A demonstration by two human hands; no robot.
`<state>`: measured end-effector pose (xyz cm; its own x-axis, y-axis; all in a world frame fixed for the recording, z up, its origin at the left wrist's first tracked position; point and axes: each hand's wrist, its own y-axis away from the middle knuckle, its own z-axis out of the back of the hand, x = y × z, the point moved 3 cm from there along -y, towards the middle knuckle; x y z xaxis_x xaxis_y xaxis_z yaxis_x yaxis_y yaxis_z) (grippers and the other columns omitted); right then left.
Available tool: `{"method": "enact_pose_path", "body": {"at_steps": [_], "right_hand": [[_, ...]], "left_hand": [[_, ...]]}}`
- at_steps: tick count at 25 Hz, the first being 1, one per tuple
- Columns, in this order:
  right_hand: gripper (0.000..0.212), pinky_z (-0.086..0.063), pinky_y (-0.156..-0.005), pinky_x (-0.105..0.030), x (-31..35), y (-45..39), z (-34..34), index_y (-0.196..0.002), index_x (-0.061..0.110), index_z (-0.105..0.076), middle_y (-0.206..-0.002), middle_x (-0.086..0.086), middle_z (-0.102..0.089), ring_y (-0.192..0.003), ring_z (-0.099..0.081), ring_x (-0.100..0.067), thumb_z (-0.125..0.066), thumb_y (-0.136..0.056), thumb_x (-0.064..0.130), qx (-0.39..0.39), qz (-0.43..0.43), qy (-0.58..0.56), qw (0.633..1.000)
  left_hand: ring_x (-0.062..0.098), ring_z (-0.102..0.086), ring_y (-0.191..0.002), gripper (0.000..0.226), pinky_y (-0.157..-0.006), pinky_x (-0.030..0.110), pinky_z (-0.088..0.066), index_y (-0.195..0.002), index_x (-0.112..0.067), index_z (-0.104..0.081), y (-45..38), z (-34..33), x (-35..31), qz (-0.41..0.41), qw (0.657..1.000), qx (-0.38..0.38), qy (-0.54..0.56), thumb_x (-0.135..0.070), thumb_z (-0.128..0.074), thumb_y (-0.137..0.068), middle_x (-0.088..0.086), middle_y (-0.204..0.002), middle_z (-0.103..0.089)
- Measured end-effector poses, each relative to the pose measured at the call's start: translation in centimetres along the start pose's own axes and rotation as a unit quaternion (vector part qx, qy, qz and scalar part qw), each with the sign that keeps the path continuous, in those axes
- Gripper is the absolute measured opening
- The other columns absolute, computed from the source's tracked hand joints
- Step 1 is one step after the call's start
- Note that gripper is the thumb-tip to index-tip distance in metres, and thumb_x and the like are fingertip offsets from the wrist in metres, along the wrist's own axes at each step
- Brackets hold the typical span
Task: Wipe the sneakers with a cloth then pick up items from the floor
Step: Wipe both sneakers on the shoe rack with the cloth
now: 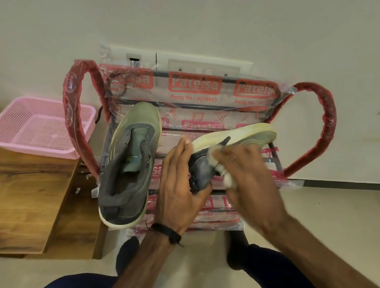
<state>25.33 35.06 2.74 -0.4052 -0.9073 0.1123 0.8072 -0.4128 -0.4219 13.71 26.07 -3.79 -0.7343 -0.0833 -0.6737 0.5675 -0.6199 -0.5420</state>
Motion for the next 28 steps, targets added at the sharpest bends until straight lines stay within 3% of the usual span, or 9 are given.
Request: {"method": "enact_pose_path", "body": {"at_steps": [3,9,11,14,17,19,22,25,28], "right_hand": [[0.044,-0.052,-0.086,-0.038,3.0,1.3,-0.6,-0.127,0.004,-0.065,-0.125,-0.011,-0.063,-0.102,-0.056,-0.029,-0.063,-0.083,0.002,0.048,0.156,0.047,0.985],[0.064,-0.055,-0.083,-0.049,0.4,-1.3,0.4,-0.124,0.001,-0.067,-0.121,-0.018,-0.066,-0.108,-0.049,-0.034,-0.087,-0.063,0.006,-0.013,0.028,0.092,0.995],[0.062,-0.054,-0.083,-0.052,-0.6,-2.1,0.6,-0.123,0.002,-0.067,-0.121,-0.02,-0.065,-0.108,-0.052,-0.039,-0.081,-0.063,-0.003,-0.022,-0.015,0.051,0.998],[0.054,-0.053,-0.085,-0.051,-1.0,-1.6,0.4,-0.122,0.003,-0.069,-0.12,-0.018,-0.066,-0.108,-0.055,-0.04,-0.074,-0.068,0.0,-0.002,0.026,0.028,0.999],[0.047,-0.054,-0.088,-0.056,-2.0,-1.0,0.4,-0.123,0.003,-0.068,-0.121,-0.018,-0.065,-0.113,-0.054,-0.039,-0.065,-0.077,0.011,0.011,-0.001,-0.01,1.0],[0.047,-0.052,-0.091,-0.053,-2.4,-0.7,0.5,-0.123,0.004,-0.068,-0.121,-0.017,-0.065,-0.113,-0.052,-0.036,-0.064,-0.077,0.009,0.004,-0.001,-0.015,1.0],[0.049,-0.049,-0.092,-0.048,-1.5,-0.7,1.1,-0.123,0.004,-0.069,-0.121,-0.016,-0.066,-0.112,-0.054,-0.037,-0.064,-0.075,0.002,-0.004,0.013,-0.01,1.0],[0.059,-0.048,-0.094,-0.045,-0.5,-1.1,1.9,-0.126,0.006,-0.067,-0.124,-0.014,-0.064,-0.113,-0.054,-0.037,-0.07,-0.069,-0.008,-0.016,0.006,-0.027,1.0],[0.065,-0.045,-0.097,-0.039,0.5,-0.8,4.1,-0.132,0.007,-0.061,-0.131,-0.01,-0.056,-0.117,-0.05,-0.033,-0.078,-0.071,-0.002,-0.052,0.057,-0.034,0.996]], "left_hand": [[0.028,-0.041,-0.142,0.062,-0.117,0.042,-0.035,-0.145,0.005,-0.045,-0.3,0.2,0.1,-0.026,1.0,-0.016,-0.002,-0.014,-0.05,-0.086,0.016,-0.152,-0.045],[0.03,-0.048,-0.136,0.076,-0.117,0.036,-0.036,-0.142,0.005,-0.048,-1.0,0.4,0.1,-0.024,0.999,-0.025,-0.018,-0.036,-0.072,-0.082,0.017,-0.146,-0.051],[0.03,-0.043,-0.14,0.08,-0.118,0.037,-0.035,-0.146,0.002,-0.044,-0.9,0.5,0.0,-0.021,0.999,-0.017,-0.03,-0.033,-0.072,-0.08,0.017,-0.152,-0.044],[0.029,-0.039,-0.137,0.08,-0.11,0.044,-0.044,-0.15,-0.009,-0.044,-1.1,0.7,-0.5,0.024,0.997,-0.028,-0.067,-0.023,-0.077,-0.078,0.017,-0.151,-0.034],[0.02,-0.046,-0.123,0.085,-0.103,0.031,-0.048,-0.149,-0.013,-0.04,-0.6,0.8,-0.6,0.105,0.992,-0.037,-0.054,-0.021,-0.082,-0.075,0.01,-0.137,-0.039],[0.01,-0.049,-0.116,0.072,-0.098,0.026,-0.051,-0.138,-0.013,-0.047,0.1,0.9,-0.6,0.124,0.991,-0.036,-0.025,-0.019,-0.083,-0.076,0.005,-0.135,-0.043],[0.003,-0.053,-0.108,0.034,-0.08,0.025,-0.059,-0.103,-0.009,-0.061,0.4,1.2,-1.0,0.078,0.995,-0.063,-0.015,-0.013,-0.083,-0.078,0.005,-0.134,-0.049],[-0.008,-0.05,-0.118,0.019,-0.09,0.017,-0.053,-0.092,-0.002,-0.067,-0.5,2.3,-2.2,0.031,0.991,-0.13,-0.002,-0.004,-0.081,-0.08,0.01,-0.134,-0.059],[0.015,-0.066,-0.11,0.01,-0.091,0.033,-0.055,-0.087,0.0,-0.068,-1.8,3.5,-4.3,-0.029,0.982,-0.184,0.019,-0.001,-0.078,-0.084,0.01,-0.134,-0.063]]}}
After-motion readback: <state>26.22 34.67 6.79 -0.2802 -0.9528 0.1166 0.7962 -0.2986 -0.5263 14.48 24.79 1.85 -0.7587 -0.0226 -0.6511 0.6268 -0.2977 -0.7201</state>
